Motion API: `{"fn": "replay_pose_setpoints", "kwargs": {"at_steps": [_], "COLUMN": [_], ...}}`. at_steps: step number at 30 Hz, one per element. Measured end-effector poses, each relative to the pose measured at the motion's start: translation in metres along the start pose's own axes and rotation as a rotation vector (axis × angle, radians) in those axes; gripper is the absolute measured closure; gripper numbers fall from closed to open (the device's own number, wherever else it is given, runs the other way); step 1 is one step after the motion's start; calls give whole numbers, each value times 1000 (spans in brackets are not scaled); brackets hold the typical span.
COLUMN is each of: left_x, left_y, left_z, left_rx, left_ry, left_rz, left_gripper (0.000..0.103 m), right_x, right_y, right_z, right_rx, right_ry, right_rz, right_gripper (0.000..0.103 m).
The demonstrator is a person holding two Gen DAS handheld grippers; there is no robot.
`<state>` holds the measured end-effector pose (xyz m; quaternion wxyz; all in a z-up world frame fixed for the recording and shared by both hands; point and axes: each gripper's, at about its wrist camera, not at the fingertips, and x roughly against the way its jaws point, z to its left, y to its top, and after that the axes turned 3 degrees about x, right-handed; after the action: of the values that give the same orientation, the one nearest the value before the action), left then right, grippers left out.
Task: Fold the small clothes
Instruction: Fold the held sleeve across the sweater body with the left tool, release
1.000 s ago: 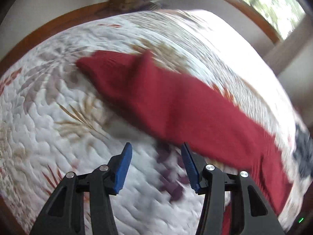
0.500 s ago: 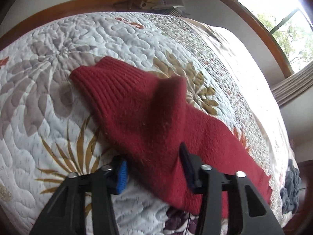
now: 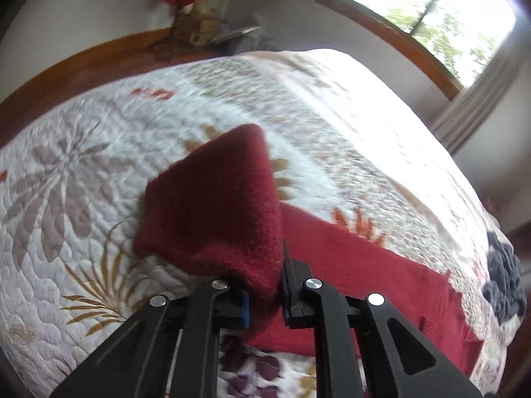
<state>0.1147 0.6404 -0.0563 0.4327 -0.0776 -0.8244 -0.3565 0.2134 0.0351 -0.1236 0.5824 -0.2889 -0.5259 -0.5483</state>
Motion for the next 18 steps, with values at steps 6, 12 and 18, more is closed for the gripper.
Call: {"fn": "replay_pose_setpoints", "kwargs": {"at_steps": [6, 12, 18], "left_x": [12, 14, 4], "left_y": [-12, -35, -75], "left_z": [-60, -130, -199], "left_rx": [-98, -197, -276], "left_ry": [-93, -203, -294], "left_rz": [-1, 27, 73], "left_gripper": [90, 91, 92], "right_x": [14, 18, 20], "right_y": [-2, -3, -4], "right_z": [-3, -10, -16], "right_rx": [12, -6, -17], "right_ry": [-25, -33, -24], "right_rz": [-25, -36, -42], "right_gripper": [38, 38, 38]}}
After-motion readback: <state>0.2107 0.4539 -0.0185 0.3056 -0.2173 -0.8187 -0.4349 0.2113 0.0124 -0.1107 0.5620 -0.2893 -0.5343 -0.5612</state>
